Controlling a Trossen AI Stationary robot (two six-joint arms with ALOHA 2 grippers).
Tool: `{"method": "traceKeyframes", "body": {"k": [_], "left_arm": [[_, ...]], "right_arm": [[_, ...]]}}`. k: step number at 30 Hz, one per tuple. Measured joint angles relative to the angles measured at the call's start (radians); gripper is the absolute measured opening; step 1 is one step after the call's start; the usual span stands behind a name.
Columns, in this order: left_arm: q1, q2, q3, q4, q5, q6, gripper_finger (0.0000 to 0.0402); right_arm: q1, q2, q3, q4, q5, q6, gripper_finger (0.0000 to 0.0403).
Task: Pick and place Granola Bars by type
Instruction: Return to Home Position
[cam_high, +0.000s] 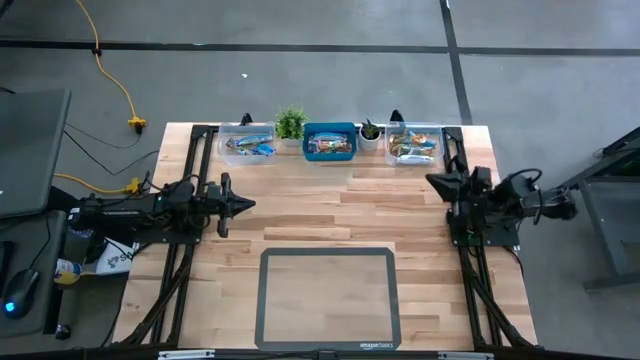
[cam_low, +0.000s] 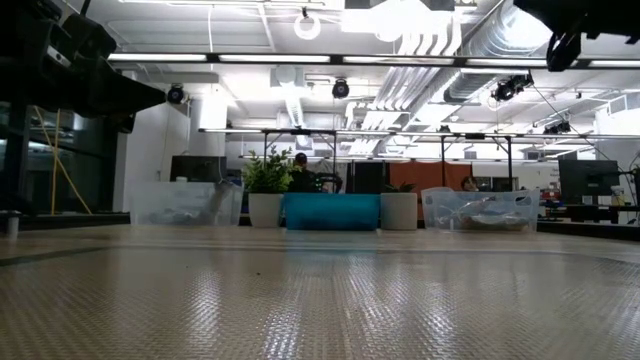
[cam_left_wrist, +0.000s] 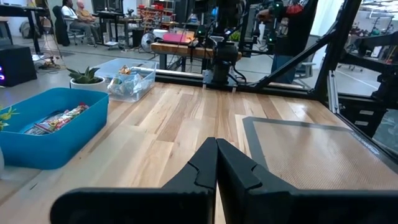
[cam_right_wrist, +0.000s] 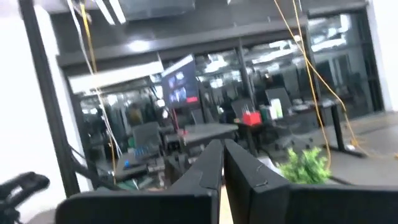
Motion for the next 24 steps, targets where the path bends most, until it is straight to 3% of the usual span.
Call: {"method": "traceKeyframes", "body": {"k": [6, 24], "left_arm": [[0.0, 0.0, 0.0, 0.0, 0.001, 0.0, 0.0001], [0.0, 0.0, 0.0, 0.0, 0.0, 0.0, 0.0001]], "right_arm": [[-0.001, -0.006, -0.064, 0.036, -0.087, -0.005, 0.0], [-0.077, -0.006, -0.227, 0.115, -0.209, 0.064, 0.0]]}}
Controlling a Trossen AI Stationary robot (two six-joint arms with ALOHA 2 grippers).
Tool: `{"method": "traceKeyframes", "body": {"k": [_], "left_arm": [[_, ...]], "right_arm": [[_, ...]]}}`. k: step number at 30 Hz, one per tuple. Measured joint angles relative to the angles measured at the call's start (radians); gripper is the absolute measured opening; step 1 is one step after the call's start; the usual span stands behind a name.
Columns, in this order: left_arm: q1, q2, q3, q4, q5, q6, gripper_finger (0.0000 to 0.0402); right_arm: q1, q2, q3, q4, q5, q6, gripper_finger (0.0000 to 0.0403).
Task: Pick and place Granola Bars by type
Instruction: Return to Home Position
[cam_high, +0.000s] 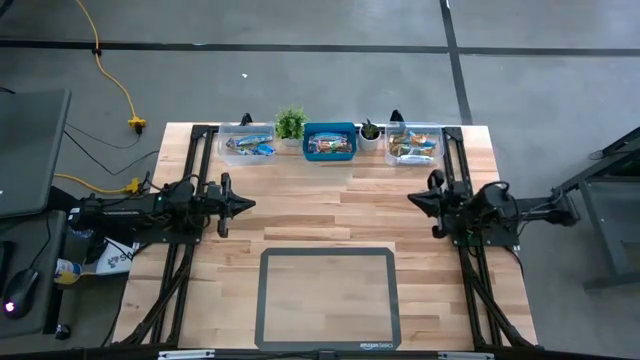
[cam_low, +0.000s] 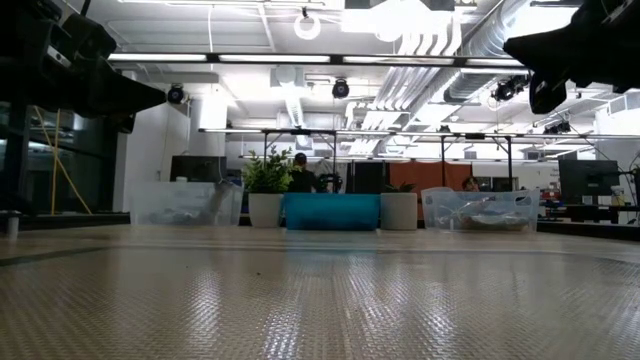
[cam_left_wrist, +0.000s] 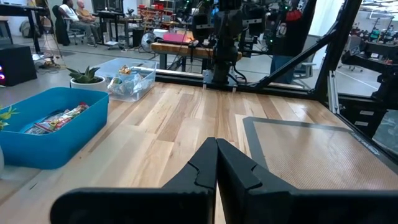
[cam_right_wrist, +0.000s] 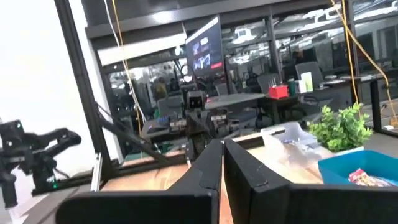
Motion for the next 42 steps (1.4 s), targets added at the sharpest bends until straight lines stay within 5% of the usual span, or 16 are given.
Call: {"method": "traceKeyframes", "body": {"k": [17, 42], "left_arm": [[0.0, 0.0, 0.0, 0.0, 0.0, 0.0, 0.0001], [0.0, 0.0, 0.0, 0.0, 0.0, 0.0, 0.0001]], "right_arm": [[-0.046, 0.001, 0.0, -0.221, -0.123, 0.069, 0.0], [-0.046, 0.008, 0.0, -0.229, -0.147, -0.081, 0.0]]}}
